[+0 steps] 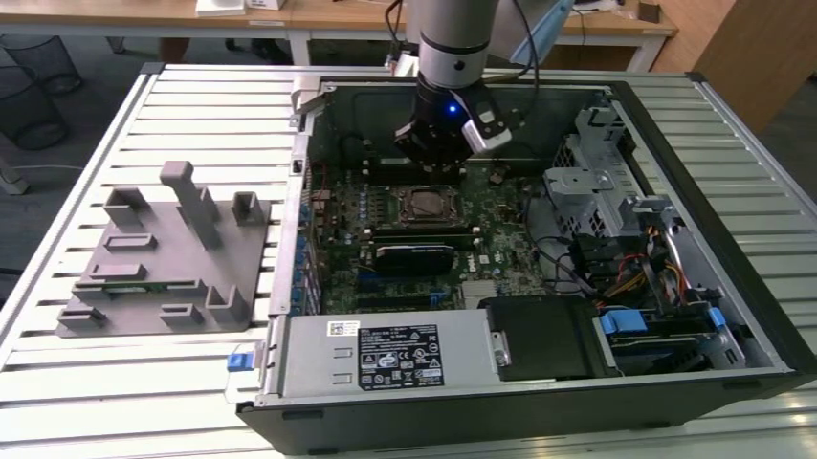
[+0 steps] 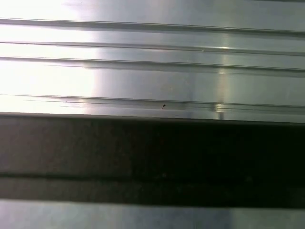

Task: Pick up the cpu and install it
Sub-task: 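Install the second cpu locking lever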

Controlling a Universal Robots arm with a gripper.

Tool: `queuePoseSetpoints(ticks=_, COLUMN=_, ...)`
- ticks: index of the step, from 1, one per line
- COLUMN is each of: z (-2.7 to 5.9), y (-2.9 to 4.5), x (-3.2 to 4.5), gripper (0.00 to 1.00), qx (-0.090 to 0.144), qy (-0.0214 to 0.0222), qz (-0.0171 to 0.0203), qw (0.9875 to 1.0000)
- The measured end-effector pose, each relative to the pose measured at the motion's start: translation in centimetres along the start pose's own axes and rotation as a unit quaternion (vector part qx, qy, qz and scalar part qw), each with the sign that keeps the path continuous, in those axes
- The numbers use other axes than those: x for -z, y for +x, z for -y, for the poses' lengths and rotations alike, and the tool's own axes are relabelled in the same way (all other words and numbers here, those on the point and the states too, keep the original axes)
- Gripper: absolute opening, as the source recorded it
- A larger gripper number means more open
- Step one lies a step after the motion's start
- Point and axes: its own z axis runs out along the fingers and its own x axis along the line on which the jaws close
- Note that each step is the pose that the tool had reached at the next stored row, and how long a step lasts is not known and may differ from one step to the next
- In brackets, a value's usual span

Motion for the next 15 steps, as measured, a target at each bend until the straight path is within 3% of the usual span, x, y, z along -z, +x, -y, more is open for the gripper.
queuePoseSetpoints(ticks=15, z=0.85, y=0.0, x=0.01, gripper=0.11, qx=0.0, qy=0.0, qz=0.0, qw=1.0)
